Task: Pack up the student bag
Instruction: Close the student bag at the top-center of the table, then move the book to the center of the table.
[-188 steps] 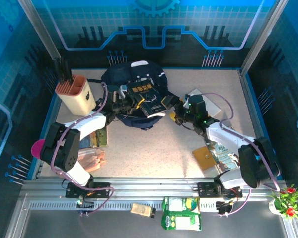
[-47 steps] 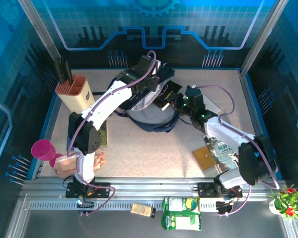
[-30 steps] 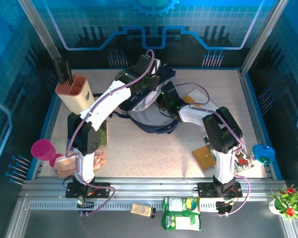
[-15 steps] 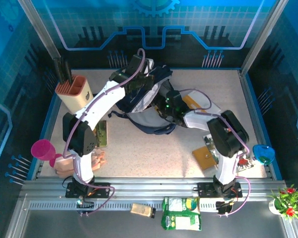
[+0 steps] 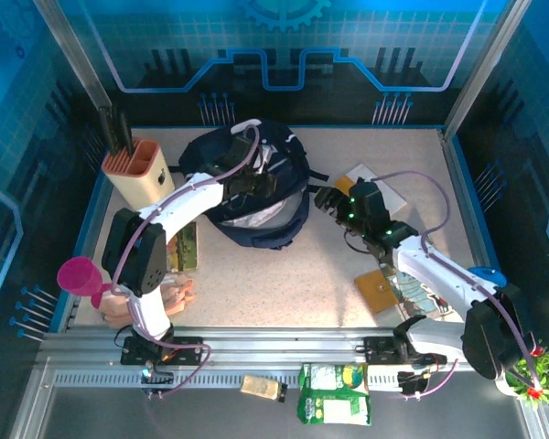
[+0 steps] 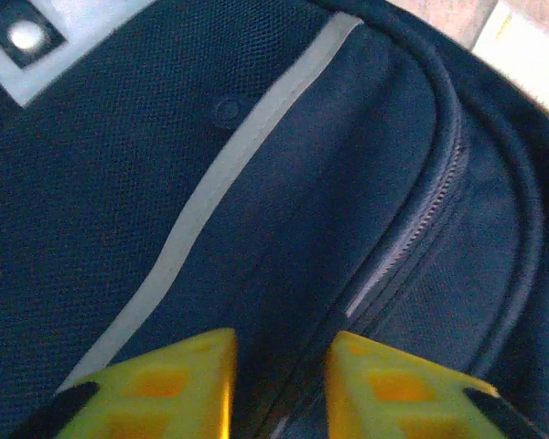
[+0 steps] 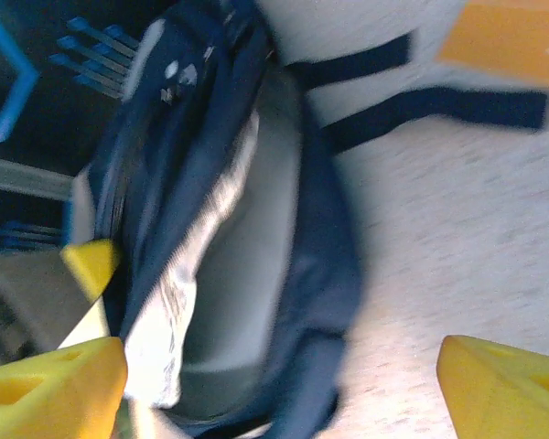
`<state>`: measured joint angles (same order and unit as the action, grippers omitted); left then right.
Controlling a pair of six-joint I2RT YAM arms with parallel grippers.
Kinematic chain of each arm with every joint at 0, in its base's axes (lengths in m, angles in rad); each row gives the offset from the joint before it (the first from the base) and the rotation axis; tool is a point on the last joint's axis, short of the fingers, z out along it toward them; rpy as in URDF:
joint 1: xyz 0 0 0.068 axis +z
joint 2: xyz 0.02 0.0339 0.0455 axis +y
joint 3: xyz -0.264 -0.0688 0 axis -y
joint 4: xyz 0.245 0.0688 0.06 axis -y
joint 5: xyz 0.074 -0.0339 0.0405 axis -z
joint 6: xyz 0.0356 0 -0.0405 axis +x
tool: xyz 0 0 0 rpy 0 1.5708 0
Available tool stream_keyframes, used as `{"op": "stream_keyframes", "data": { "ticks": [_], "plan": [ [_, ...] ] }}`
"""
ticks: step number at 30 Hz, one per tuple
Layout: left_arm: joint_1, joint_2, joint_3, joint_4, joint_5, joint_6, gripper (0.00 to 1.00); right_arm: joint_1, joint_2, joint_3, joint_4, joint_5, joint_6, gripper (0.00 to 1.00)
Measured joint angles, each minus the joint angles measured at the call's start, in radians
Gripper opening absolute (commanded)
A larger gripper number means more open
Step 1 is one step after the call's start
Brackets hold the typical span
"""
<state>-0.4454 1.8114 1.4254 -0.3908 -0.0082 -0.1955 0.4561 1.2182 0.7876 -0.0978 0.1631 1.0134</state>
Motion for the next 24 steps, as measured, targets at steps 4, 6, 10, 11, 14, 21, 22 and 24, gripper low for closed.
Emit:
{"op": "stream_keyframes", "data": {
  "ticks": [4,6,10,11,14,21,22,24],
  "plan": [
    [0.011,-0.045,-0.072,0.023,0.057,-0.052,0.74,-0.139,0.043,0.043,-0.079,-0.002,-0.105,0.95],
    [0.013,-0.08,-0.102,0.035,0.078,-0.076,0.8,-0.209,0.095,0.083,-0.105,-0.02,-0.15,1.0],
    [0.013,-0.159,-0.15,0.06,0.104,-0.102,0.93,-0.315,0.241,0.186,-0.146,-0.063,-0.229,1.0],
    [0.013,-0.175,-0.161,0.07,0.107,-0.106,0.94,-0.328,0.277,0.211,-0.158,-0.069,-0.245,1.0],
    [0.013,-0.223,-0.196,0.093,0.112,-0.113,0.99,-0.352,0.402,0.311,-0.21,-0.079,-0.298,1.0],
    [0.014,-0.249,-0.217,0.113,0.123,-0.112,0.99,-0.359,0.608,0.486,-0.295,-0.106,-0.379,1.0],
    [0.015,-0.249,-0.217,0.112,0.126,-0.112,0.99,-0.361,0.632,0.509,-0.305,-0.112,-0.385,1.0],
    [0.017,-0.249,-0.217,0.113,0.131,-0.112,0.99,-0.365,0.689,0.564,-0.326,-0.125,-0.391,1.0]
  ]
}}
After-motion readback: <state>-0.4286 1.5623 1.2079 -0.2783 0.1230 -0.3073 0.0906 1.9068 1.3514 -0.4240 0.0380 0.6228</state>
